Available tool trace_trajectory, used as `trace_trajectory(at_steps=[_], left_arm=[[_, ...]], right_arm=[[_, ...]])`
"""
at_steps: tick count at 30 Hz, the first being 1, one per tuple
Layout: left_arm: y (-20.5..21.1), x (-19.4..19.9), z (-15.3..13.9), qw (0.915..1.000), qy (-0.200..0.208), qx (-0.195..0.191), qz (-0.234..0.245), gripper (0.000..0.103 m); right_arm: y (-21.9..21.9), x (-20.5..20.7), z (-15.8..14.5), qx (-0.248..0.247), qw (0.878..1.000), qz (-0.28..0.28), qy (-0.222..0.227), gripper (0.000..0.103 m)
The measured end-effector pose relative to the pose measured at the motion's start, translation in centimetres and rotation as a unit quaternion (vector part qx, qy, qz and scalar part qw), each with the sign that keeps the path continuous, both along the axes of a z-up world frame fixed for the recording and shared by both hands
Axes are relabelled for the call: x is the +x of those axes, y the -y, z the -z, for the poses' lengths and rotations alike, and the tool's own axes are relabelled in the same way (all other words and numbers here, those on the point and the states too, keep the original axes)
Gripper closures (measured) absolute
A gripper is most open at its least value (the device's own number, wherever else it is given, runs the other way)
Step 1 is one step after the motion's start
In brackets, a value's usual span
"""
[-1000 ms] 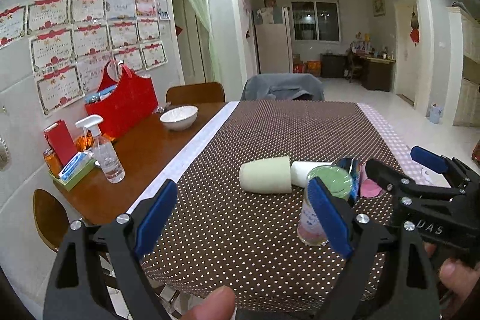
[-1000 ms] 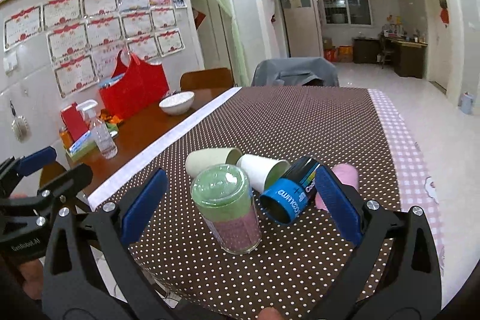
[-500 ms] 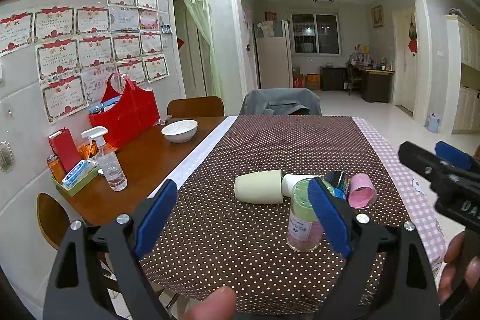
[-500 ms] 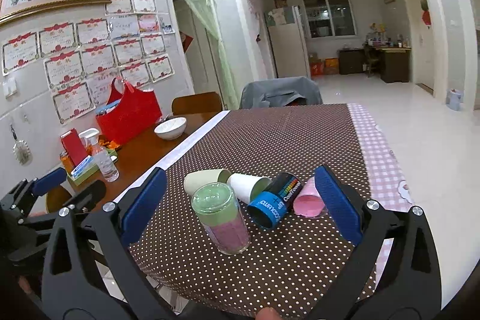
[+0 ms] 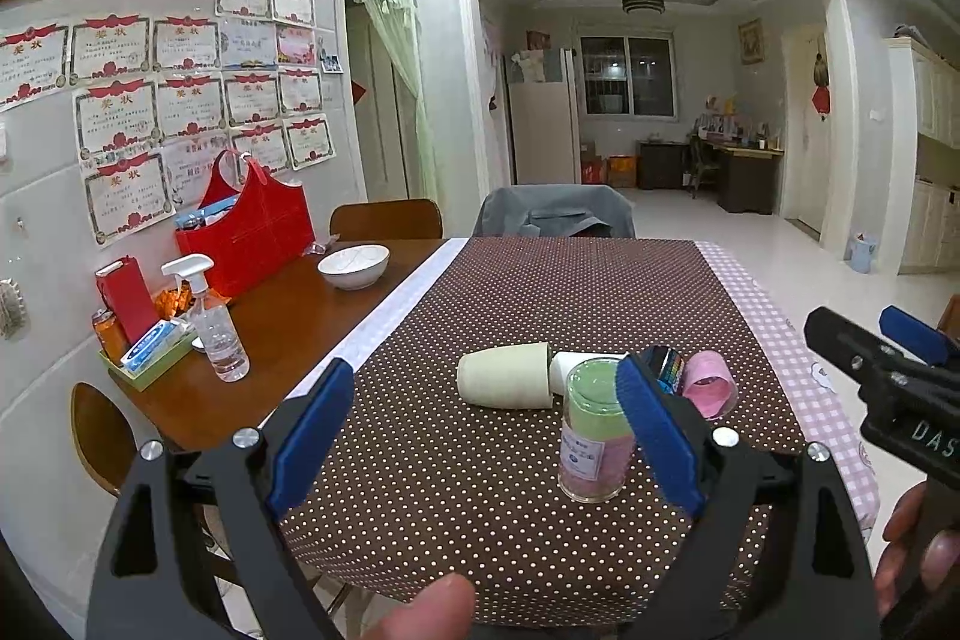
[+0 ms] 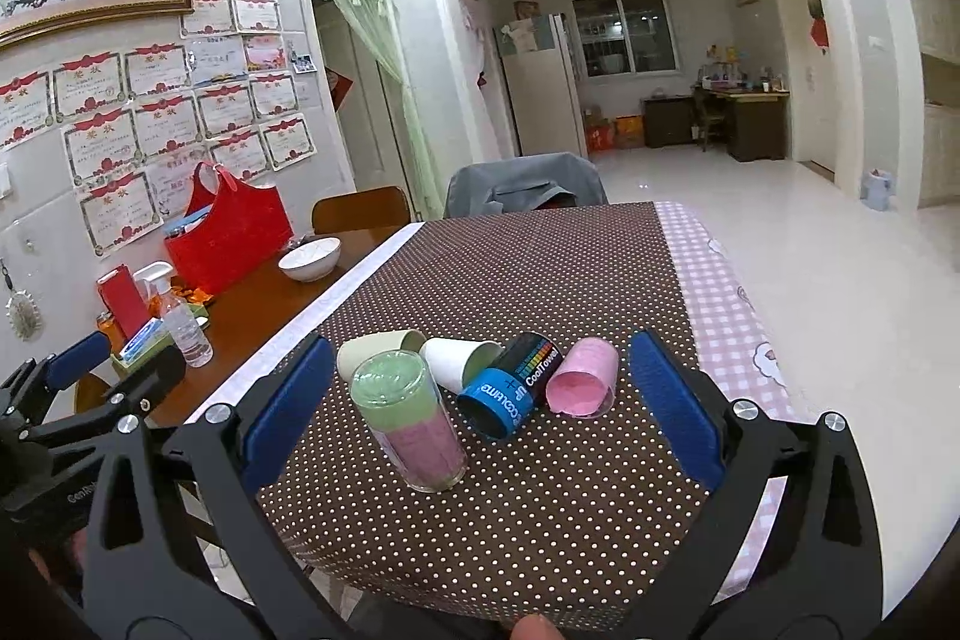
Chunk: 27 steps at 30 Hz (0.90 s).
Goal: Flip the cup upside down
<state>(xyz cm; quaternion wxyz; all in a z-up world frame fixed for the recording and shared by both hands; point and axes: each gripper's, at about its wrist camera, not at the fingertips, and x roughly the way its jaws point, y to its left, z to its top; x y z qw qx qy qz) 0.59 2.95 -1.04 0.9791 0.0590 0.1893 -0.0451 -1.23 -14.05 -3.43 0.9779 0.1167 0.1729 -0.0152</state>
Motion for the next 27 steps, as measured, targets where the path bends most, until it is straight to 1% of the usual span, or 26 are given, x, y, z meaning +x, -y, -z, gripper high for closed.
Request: trace_trajectory(at_steps=[27], left_arm=[[-0.10, -0.61, -0.36, 0.9999, 0.009, -0.005, -0.005, 0.016]], right_arm=[[-0.56, -0.62, -0.75, -0.015, 1.000, 0.006, 0.011, 0.006]])
